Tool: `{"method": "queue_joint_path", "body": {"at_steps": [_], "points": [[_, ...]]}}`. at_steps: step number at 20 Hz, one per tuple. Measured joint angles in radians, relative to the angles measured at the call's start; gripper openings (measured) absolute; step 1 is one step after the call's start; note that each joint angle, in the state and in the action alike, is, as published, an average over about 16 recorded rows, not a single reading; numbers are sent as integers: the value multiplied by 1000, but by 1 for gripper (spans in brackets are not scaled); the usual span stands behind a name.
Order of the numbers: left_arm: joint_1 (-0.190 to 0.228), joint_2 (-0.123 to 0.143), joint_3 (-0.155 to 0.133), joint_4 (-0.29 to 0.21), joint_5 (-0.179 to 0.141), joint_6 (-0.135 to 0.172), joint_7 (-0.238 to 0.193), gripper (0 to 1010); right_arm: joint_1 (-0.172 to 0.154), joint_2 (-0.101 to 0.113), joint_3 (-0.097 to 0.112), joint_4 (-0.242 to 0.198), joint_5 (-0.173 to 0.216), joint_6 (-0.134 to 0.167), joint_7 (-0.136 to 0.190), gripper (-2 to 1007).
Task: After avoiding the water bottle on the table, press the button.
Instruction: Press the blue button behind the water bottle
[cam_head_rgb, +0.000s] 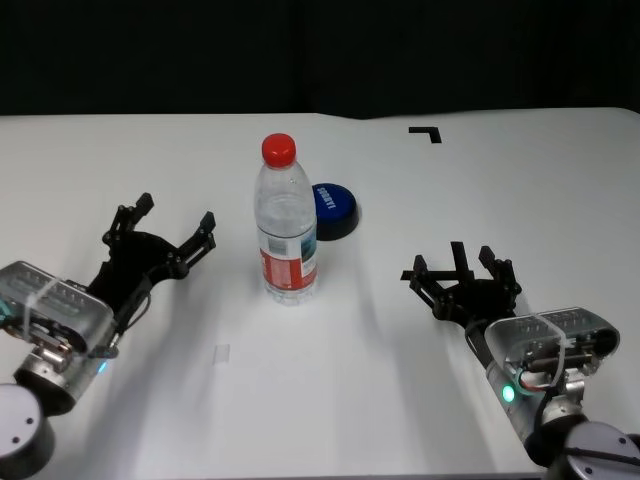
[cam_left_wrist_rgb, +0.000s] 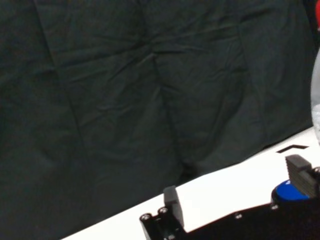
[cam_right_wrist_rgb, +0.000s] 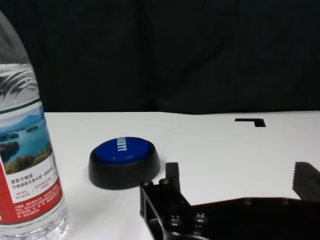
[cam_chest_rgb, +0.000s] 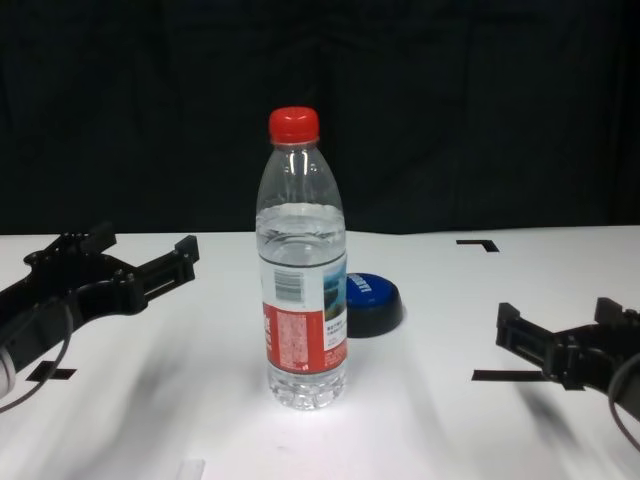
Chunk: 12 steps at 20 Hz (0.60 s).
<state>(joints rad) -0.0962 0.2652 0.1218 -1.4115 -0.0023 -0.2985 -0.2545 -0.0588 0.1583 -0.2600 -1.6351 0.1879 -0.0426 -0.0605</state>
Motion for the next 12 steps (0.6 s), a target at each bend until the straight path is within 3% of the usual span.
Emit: {"method": "queue_joint_path", "body": {"at_steps": [12], "points": [[-70,4,13,80,5,-14,0,1003,0,0,0,0,0,0,0,1003]]}}
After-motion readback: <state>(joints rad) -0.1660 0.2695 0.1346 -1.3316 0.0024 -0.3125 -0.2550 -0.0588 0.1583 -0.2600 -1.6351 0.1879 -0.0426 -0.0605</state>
